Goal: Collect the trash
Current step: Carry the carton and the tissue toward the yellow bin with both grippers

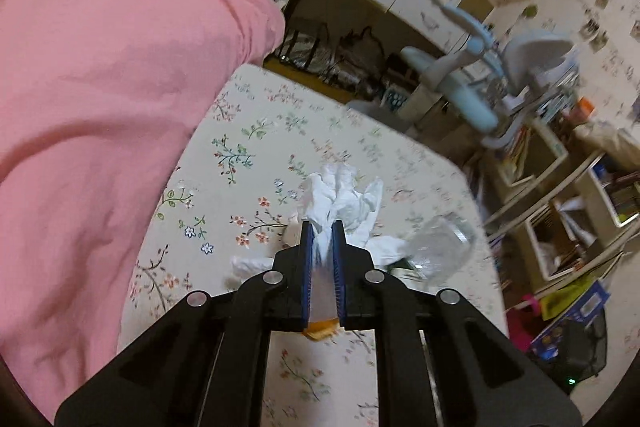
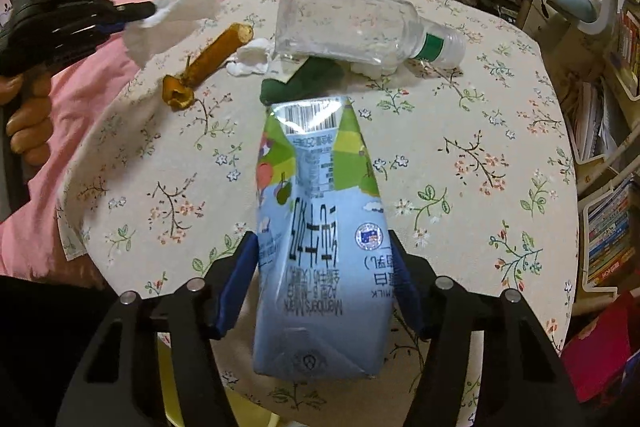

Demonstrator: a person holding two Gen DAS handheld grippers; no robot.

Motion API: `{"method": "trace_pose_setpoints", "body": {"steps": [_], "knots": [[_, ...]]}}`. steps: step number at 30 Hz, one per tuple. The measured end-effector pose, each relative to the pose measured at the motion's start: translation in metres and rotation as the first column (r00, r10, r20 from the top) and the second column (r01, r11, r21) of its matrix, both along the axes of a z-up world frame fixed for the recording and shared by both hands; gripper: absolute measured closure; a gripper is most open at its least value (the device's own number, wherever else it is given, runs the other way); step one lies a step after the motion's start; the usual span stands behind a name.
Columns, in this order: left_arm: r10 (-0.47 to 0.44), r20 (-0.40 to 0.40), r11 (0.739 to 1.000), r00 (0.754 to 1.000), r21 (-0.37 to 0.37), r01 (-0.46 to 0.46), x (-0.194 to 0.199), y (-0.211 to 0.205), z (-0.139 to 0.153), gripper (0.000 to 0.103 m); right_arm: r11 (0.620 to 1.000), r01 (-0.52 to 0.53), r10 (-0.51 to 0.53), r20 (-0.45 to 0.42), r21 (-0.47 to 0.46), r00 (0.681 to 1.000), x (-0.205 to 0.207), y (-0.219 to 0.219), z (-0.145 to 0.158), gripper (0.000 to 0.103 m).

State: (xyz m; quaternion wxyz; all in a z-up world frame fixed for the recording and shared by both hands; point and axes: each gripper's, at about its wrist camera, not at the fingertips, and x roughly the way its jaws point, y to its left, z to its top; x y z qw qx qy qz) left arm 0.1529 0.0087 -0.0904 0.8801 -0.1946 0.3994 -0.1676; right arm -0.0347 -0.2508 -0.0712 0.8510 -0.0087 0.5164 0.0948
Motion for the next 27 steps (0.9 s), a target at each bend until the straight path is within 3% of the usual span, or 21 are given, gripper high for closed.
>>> {"method": "trace_pose_setpoints", "body": {"steps": [9, 14, 17, 22, 26, 27], "knots": [[0.026, -0.023, 0.986, 0.999, -0.162, -0.029, -0.038, 0.029, 0.005, 0.094, 0.998, 0.03, -0.031, 0.034, 0.047, 0.999, -0.011, -0.001, 0.009, 0.042], [0.055, -0.035, 0.989, 0.998, -0.138, -0.06, -0.059, 0.039, 0.005, 0.094, 0.998, 0.03, -0.032, 0.036, 0.057, 0.999, -0.012, -0.001, 0.011, 0.042], [0.058, -0.037, 0.994, 0.998, -0.087, -0.061, -0.069, 0.038, 0.006, 0.094, 0.998, 0.043, -0.045, 0.028, 0.05, 0.999, -0.01, -0.003, 0.008, 0.042], [0.018, -0.104, 0.993, 0.994, 0.115, -0.006, -0.067, 0.018, -0.011, 0.093, 0.998, 0.059, -0.059, -0.001, 0.037, 0.998, -0.005, -0.005, 0.0, 0.041], [-0.011, -0.177, 0.981, 0.984, 0.188, 0.044, -0.059, 0.009, -0.029, 0.093, 0.998, 0.06, -0.06, -0.01, 0.029, 0.998, -0.003, -0.005, -0.003, 0.036], [-0.014, -0.18, 0.978, 0.984, 0.203, 0.051, -0.057, 0.007, -0.03, 0.089, 0.998, 0.063, -0.063, -0.006, 0.028, 0.998, -0.002, -0.005, -0.003, 0.033]]}}
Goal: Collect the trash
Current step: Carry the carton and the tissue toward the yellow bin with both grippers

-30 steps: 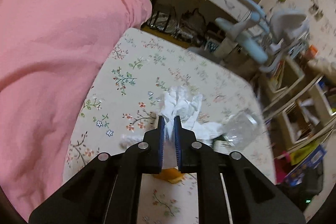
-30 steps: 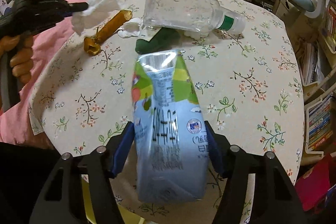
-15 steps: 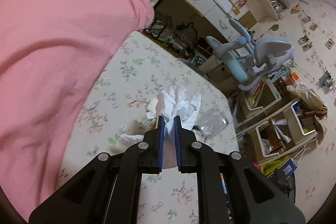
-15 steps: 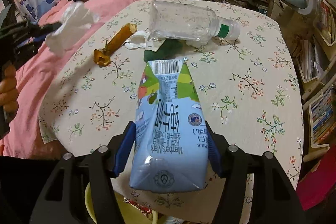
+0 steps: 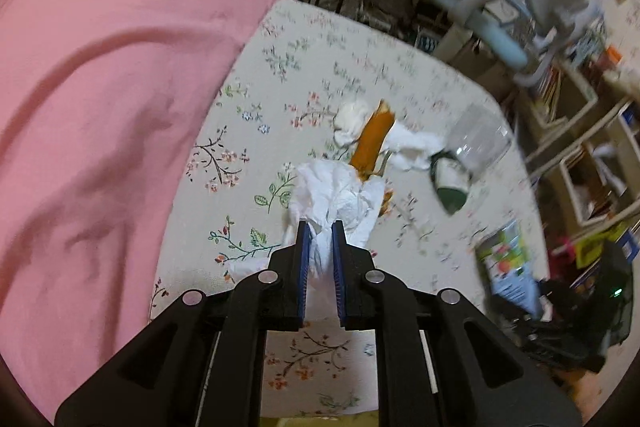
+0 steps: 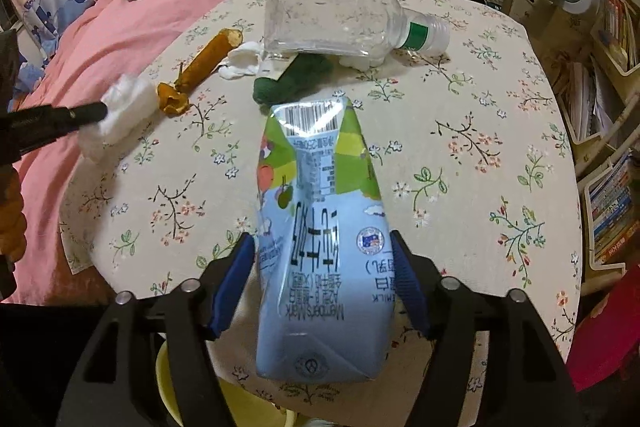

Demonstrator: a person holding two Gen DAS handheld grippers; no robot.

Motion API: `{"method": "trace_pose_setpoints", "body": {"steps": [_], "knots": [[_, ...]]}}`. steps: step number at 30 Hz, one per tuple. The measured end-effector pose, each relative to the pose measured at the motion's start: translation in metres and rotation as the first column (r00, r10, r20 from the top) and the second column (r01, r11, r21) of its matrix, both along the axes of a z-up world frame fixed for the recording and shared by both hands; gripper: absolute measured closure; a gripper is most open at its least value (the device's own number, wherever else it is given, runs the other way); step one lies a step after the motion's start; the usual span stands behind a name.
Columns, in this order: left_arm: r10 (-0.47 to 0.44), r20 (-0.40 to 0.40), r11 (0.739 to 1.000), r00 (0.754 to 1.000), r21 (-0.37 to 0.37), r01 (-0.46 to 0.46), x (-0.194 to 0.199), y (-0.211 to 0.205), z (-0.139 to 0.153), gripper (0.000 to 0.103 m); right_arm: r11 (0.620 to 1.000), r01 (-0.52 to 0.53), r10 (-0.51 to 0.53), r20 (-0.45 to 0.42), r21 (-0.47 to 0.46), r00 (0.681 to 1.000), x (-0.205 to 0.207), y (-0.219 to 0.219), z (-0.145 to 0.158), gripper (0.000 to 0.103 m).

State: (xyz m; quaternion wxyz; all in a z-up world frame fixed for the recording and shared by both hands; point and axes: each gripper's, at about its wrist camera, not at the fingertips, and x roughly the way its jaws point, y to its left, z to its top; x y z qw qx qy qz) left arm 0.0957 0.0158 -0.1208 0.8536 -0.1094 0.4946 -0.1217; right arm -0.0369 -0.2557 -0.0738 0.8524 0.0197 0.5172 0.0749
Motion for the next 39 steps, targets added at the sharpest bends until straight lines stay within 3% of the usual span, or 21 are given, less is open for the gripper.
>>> {"method": "trace_pose_setpoints", "body": {"steps": [1, 3, 6, 13, 15, 17, 18, 20, 25, 29, 39], "knots": [[-0.009, 0.0, 1.0, 1.0, 0.017, 0.009, 0.001, -0.002, -0.001, 0.086, 1.0, 0.003, -0.003, 0.004, 0.001, 1.0, 0.001, 0.0, 0.001, 0.032], [-0.019, 0.0, 0.998, 1.0, 0.052, 0.019, 0.003, -0.005, -0.003, 0.07, 1.0, 0.007, -0.007, 0.004, 0.006, 1.0, 0.002, -0.001, 0.001, 0.032], [-0.057, 0.007, 0.993, 0.998, 0.099, 0.056, 0.002, -0.014, -0.006, 0.058, 1.0, 0.013, -0.013, 0.002, 0.011, 1.0, 0.005, -0.002, 0.0, 0.031], [-0.168, -0.013, 0.95, 0.986, 0.266, 0.165, 0.0, -0.044, -0.019, 0.054, 1.0, 0.019, -0.019, 0.002, 0.019, 1.0, 0.006, -0.005, -0.002, 0.031], [-0.169, -0.023, 0.947, 0.985, 0.275, 0.169, 0.002, -0.045, -0.022, 0.054, 1.0, 0.012, -0.012, -0.002, 0.024, 1.0, 0.007, -0.005, -0.003, 0.038], [-0.157, -0.037, 0.952, 0.987, 0.261, 0.161, 0.004, -0.042, -0.024, 0.06, 1.0, 0.004, -0.004, 0.001, 0.027, 1.0, 0.007, -0.004, -0.002, 0.043], [-0.152, -0.033, 0.954, 0.988, 0.255, 0.155, 0.005, -0.041, -0.024, 0.075, 0.999, 0.001, -0.001, 0.0, 0.032, 1.0, 0.007, -0.004, -0.002, 0.043], [-0.138, -0.048, 0.968, 0.989, 0.207, 0.145, 0.006, -0.035, -0.022, 0.091, 0.999, -0.009, 0.009, 0.003, 0.037, 1.0, 0.007, -0.003, -0.001, 0.043], [-0.059, 0.058, 0.987, 0.997, 0.15, 0.05, -0.002, -0.021, 0.005, 0.093, 0.998, -0.012, 0.01, 0.034, 0.055, 0.999, 0.003, -0.002, 0.005, 0.043], [-0.004, 0.171, 0.997, 0.985, 0.08, -0.01, -0.011, -0.008, 0.031, 0.092, 0.998, 0.003, -0.007, 0.049, 0.069, 0.999, 0.002, -0.008, 0.009, 0.043], [0.037, 0.202, 0.999, 0.979, -0.035, -0.031, -0.025, 0.006, 0.047, 0.093, 0.995, -0.027, 0.019, 0.082, 0.093, 0.996, -0.006, 0.005, 0.02, 0.043]]}}
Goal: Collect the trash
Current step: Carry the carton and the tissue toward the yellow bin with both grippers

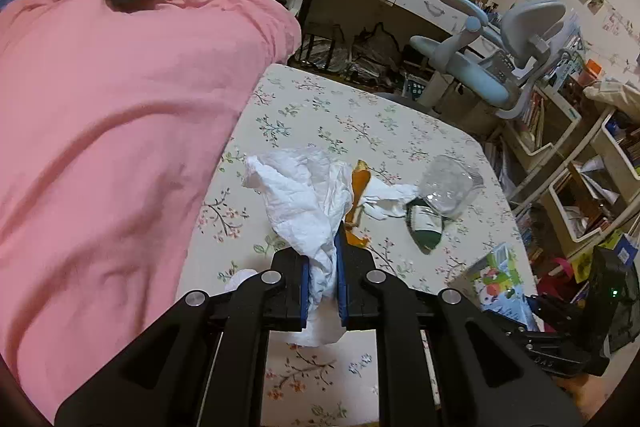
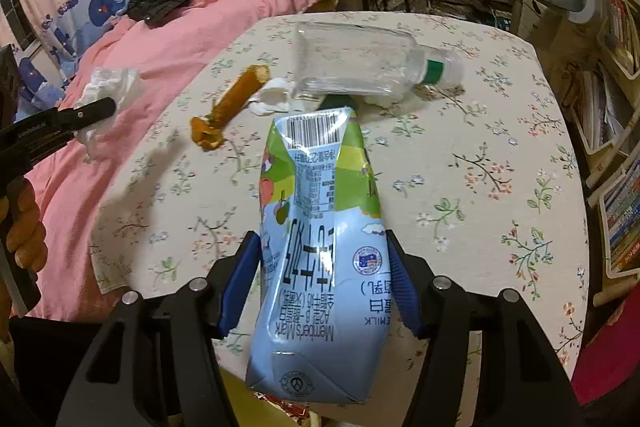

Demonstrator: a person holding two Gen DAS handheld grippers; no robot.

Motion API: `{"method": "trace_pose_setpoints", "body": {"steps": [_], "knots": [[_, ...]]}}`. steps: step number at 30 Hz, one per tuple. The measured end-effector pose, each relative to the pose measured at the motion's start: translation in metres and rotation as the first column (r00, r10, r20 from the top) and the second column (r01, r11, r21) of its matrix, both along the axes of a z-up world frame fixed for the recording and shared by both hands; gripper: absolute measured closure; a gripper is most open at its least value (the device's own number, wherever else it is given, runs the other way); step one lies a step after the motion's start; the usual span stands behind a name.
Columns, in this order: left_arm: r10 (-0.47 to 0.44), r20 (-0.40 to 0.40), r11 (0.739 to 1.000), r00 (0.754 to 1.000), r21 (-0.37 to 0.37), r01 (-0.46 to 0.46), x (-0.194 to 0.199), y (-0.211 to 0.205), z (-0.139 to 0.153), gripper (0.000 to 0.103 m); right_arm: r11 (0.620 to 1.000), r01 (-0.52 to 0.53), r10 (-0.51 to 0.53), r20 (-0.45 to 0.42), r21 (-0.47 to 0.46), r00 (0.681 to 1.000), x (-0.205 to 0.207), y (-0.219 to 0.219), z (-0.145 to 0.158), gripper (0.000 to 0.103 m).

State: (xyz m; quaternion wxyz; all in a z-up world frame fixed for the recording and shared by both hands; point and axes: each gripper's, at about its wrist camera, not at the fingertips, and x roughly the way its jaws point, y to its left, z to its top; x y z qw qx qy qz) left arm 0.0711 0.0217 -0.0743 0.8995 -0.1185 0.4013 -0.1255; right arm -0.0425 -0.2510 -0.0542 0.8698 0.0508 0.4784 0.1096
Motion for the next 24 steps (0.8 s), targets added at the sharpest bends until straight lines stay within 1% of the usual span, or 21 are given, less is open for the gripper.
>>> {"method": "trace_pose_setpoints", "body": {"steps": [3, 9, 11, 14, 17, 24], "knots": [[-0.008, -0.004, 1.0, 1.0, -0.017, 0.008, -0.009, -0.001, -0.001, 0.093, 1.0, -0.018, 0.018, 0.009, 0.008, 1.0, -0.006, 0.007, 0.004, 0.043], [-0.04, -0.003, 0.999, 0.999, -0.008, 0.04, -0.039, -0.011, -0.003, 0.092, 0.999, -0.053, 0.053, 0.034, 0.009, 0.998, -0.022, 0.019, 0.009, 0.043], [-0.053, -0.006, 0.999, 0.999, -0.004, 0.052, -0.052, -0.014, -0.006, 0.092, 0.999, -0.046, 0.045, 0.036, 0.025, 0.998, -0.028, 0.02, 0.009, 0.043], [-0.066, -0.012, 0.998, 0.998, -0.001, 0.066, -0.066, -0.018, -0.009, 0.092, 0.997, -0.052, 0.05, 0.039, 0.053, 0.998, -0.045, 0.029, 0.007, 0.043], [-0.085, -0.022, 0.996, 0.996, 0.008, 0.085, -0.083, -0.023, -0.015, 0.092, 0.995, -0.078, 0.076, 0.033, 0.063, 0.997, -0.068, 0.044, 0.0, 0.043], [-0.132, -0.035, 0.991, 0.991, 0.023, 0.132, -0.121, -0.037, -0.027, 0.092, 0.986, -0.145, 0.148, -0.031, 0.082, 0.989, -0.124, 0.073, -0.025, 0.043]]}}
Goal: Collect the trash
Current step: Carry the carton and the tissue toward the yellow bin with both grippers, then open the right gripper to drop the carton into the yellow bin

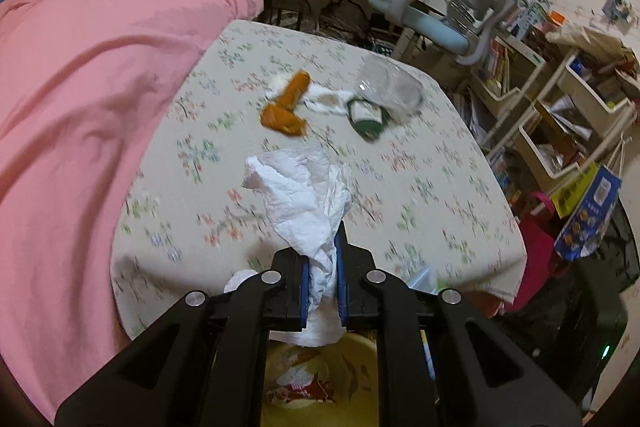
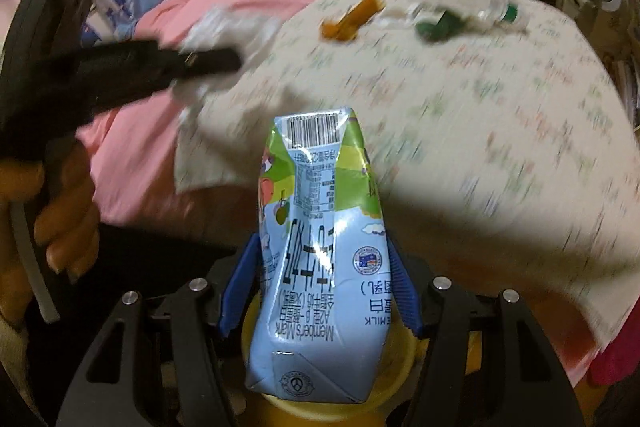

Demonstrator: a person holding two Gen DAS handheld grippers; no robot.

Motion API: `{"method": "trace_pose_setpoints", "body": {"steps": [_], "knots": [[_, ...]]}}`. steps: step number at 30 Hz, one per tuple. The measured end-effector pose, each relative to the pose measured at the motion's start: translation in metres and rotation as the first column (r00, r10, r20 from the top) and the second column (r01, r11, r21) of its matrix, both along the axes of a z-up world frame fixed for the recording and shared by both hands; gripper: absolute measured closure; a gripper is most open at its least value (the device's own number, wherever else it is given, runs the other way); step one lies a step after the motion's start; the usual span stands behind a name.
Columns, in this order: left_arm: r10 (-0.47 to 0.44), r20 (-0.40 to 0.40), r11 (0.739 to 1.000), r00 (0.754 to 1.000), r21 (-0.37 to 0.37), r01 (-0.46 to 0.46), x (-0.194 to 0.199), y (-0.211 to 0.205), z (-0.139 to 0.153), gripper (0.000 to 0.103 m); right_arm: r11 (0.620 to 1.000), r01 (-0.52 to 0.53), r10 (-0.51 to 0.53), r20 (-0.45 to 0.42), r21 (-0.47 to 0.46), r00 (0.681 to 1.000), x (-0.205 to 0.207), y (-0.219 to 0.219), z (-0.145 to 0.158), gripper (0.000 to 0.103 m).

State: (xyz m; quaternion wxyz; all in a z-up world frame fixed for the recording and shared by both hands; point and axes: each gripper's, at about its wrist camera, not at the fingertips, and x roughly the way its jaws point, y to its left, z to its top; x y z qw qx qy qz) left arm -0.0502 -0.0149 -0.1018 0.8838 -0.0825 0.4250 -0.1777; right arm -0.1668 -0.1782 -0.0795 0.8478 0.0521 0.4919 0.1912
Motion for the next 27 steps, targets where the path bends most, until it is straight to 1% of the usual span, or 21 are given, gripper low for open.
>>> {"method": "trace_pose_setpoints", "body": {"steps": [5, 10, 14, 21, 27], "knots": [[-0.014, 0.0, 1.0, 1.0, -0.003, 0.014, -0.021, -0.003, -0.005, 0.092, 1.0, -0.009, 0.009, -0.026, 0.0, 1.0, -0.023, 0.005, -0.007, 0.043], [-0.009, 0.004, 1.0, 1.0, -0.013, 0.009, -0.032, 0.0, -0.006, 0.092, 1.0, 0.015, -0.015, -0.033, 0.017, 0.999, -0.033, 0.0, -0.01, 0.043], [-0.015, 0.004, 1.0, 1.0, -0.012, 0.015, -0.039, 0.0, -0.008, 0.092, 1.0, 0.023, -0.022, -0.063, 0.018, 0.998, -0.039, 0.0, -0.016, 0.043], [-0.051, 0.002, 0.999, 0.999, 0.008, 0.051, -0.051, -0.007, -0.012, 0.092, 1.0, -0.014, 0.011, -0.118, -0.027, 0.993, -0.045, 0.011, -0.032, 0.043], [-0.067, -0.008, 0.997, 0.998, 0.027, 0.067, -0.062, -0.012, -0.018, 0.092, 0.998, -0.039, 0.031, -0.142, -0.058, 0.989, -0.046, 0.018, -0.04, 0.043]]}}
